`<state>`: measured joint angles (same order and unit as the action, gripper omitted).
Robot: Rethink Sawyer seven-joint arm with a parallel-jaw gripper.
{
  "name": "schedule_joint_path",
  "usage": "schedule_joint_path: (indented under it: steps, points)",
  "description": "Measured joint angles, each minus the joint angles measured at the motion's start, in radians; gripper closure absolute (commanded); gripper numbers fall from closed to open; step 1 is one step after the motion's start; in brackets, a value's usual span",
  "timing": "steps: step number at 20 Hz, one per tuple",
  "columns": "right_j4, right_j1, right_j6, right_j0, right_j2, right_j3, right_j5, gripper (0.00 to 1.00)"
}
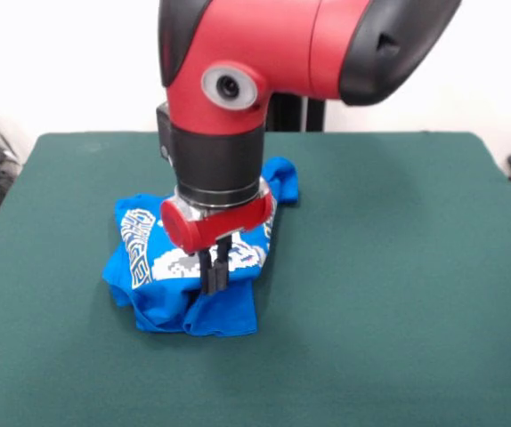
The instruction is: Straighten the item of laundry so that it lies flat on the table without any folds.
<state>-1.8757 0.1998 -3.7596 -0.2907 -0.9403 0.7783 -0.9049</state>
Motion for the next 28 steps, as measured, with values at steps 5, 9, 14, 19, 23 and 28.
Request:
schedule_joint_path:
  steps: [5,9,14,19,23,28]
  points:
    - [0.029,-0.001,0.080,0.005,0.040,0.048,0.019,1.00]
    - [0.061,-0.008,0.161,0.013,0.063,0.076,0.028,1.00]
    - [0.118,-0.043,0.273,0.037,0.103,0.107,0.029,1.00]
    - [0.189,-0.107,0.372,0.063,0.139,0.137,0.029,1.00]
    - [0.223,-0.143,0.396,0.073,0.147,0.147,0.029,1.00]
    - [0.255,-0.186,0.415,0.080,0.147,0.151,0.032,1.00]
